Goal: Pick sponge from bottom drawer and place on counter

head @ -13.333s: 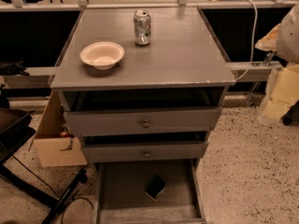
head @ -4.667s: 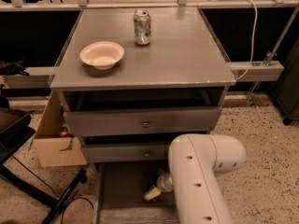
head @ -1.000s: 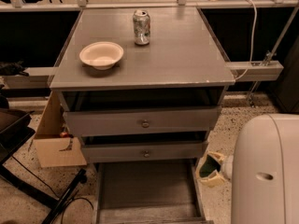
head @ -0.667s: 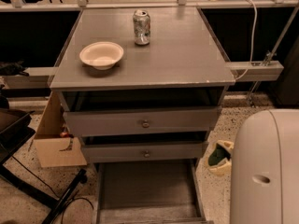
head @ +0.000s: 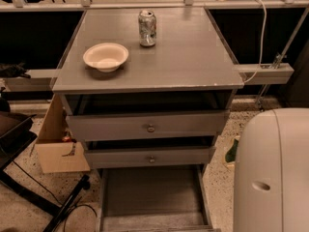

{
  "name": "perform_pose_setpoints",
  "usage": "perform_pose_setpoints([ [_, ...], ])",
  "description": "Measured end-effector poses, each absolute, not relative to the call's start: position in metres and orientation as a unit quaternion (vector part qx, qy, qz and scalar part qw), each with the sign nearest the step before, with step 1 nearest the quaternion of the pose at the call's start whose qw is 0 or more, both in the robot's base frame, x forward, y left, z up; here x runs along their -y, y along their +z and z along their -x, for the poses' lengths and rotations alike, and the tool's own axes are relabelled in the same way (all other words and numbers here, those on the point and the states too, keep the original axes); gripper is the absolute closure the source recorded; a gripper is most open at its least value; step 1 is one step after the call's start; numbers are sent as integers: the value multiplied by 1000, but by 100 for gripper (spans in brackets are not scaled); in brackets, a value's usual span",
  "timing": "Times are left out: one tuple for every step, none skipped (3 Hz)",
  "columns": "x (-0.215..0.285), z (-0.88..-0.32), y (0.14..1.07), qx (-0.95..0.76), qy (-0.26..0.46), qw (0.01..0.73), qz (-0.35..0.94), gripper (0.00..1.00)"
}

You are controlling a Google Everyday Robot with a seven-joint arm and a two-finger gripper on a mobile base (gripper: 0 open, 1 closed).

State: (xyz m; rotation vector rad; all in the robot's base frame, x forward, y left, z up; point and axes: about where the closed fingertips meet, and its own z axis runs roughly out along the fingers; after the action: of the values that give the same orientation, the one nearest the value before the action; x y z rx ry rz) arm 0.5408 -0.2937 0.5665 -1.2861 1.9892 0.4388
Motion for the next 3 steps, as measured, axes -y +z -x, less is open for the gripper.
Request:
perform_pose_setpoints([
  [289, -544, 574, -769, 167, 355, 504, 100],
  [292, -558, 657, -761, 141, 355, 524, 100],
  [302, -569, 728, -760, 112, 353, 534, 100],
])
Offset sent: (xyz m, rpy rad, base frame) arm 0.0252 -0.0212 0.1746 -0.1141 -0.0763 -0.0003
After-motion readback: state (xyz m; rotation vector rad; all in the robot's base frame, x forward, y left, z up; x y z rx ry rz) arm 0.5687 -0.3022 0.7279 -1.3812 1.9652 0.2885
